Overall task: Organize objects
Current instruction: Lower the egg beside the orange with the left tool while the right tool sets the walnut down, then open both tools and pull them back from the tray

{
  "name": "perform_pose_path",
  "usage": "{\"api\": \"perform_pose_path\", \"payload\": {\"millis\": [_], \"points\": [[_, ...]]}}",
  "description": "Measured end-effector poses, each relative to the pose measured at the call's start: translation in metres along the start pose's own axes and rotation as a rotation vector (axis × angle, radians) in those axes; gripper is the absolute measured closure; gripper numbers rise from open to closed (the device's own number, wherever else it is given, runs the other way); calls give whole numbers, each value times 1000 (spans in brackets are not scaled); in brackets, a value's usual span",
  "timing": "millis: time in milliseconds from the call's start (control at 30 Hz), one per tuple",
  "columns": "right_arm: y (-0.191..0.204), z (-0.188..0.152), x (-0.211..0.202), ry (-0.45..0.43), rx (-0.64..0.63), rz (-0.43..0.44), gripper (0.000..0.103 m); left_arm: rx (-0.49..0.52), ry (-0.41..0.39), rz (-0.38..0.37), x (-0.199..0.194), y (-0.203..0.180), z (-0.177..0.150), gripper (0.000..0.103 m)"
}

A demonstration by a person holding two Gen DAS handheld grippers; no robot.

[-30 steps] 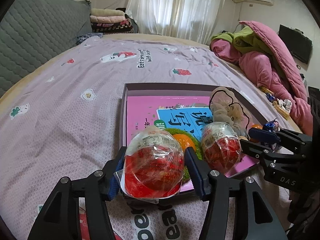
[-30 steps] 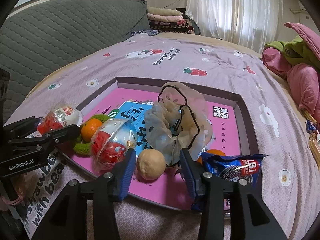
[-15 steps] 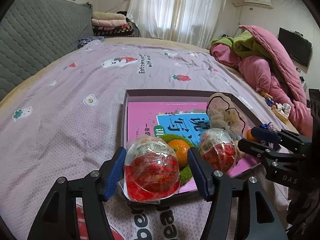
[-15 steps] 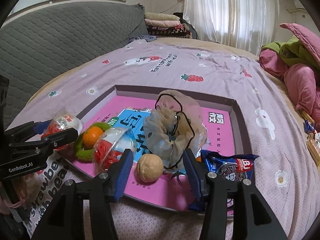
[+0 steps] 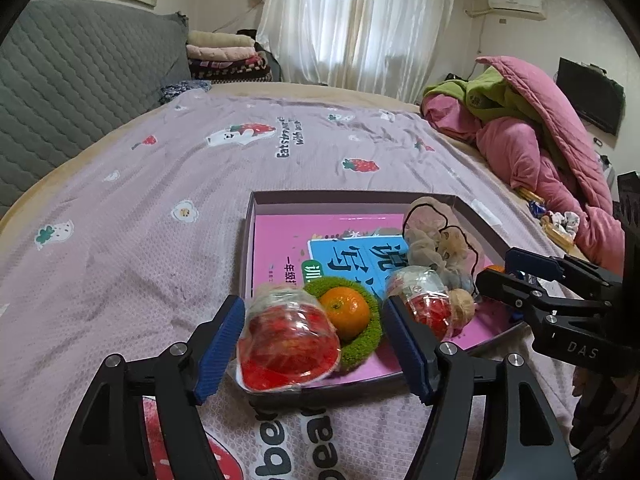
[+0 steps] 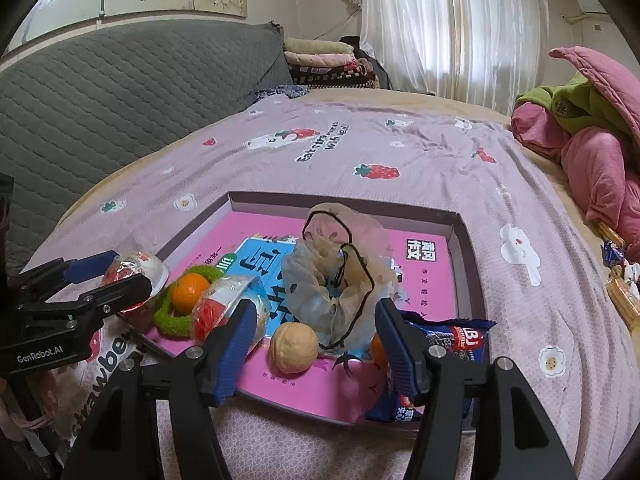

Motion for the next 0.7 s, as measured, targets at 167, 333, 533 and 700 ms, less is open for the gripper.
{"api": "perform_pose_path", "payload": {"millis": [167, 333, 533, 700], "points": [[-5, 6, -8, -22, 13, -2, 35, -5, -15, -2, -8, -5, 7, 29], [-11, 13, -17, -46, 25, 3, 31, 2, -26, -4, -16, -13, 15, 29], [-18, 26, -37, -108, 49, 7, 25, 1, -75, 30, -37, -20, 30, 26], [-19, 31, -56, -151, 36, -1, 22, 7, -91, 58, -50, -31, 35, 25]]}}
Point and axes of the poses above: each gripper's, at about its wrist camera, not at the fingertips, and x roughly the way its jaws point, y to its left, z to its top, the point moved 8 cm from there along x, roughly the way its jaws point, and after that the axes turned 11 degrees about -z, right-handed, at the moved point
